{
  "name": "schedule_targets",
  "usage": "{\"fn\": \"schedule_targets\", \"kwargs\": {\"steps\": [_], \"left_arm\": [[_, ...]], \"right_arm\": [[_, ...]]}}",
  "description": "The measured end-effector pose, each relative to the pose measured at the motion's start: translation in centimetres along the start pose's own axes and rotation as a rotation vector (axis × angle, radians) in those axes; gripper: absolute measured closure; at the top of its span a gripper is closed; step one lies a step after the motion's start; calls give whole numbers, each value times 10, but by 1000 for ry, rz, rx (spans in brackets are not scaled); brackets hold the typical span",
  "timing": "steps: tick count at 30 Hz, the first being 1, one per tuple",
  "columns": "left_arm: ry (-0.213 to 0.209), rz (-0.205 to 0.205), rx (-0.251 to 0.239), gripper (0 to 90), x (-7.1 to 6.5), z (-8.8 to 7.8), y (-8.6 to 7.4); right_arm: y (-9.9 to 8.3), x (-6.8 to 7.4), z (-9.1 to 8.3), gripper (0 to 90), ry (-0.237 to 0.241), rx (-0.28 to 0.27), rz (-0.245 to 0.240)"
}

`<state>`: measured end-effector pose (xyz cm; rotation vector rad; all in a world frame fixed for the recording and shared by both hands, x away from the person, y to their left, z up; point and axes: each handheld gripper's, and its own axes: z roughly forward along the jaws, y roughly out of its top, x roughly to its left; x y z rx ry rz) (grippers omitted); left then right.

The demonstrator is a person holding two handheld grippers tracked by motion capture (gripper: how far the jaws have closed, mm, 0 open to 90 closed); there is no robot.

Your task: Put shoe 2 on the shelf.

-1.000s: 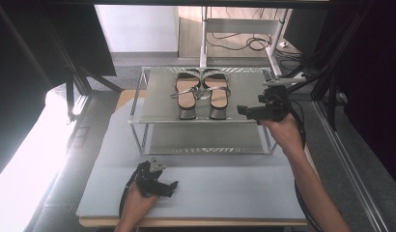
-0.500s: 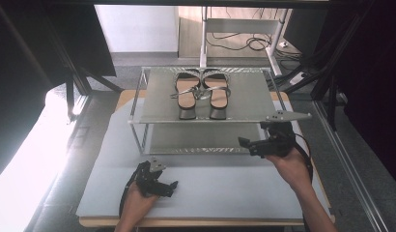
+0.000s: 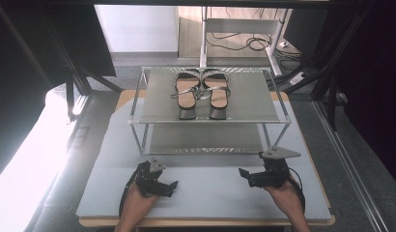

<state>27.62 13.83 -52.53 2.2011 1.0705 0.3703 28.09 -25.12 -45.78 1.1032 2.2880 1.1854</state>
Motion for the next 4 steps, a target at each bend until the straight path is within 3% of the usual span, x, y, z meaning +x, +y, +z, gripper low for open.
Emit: {"fn": "schedule_targets", "kwargs": {"steps": [4], "left_arm": [[-1,-3,-1,0,0,0,0]], "right_arm": [[-24,-2,13,4,8,38,-6]]}}
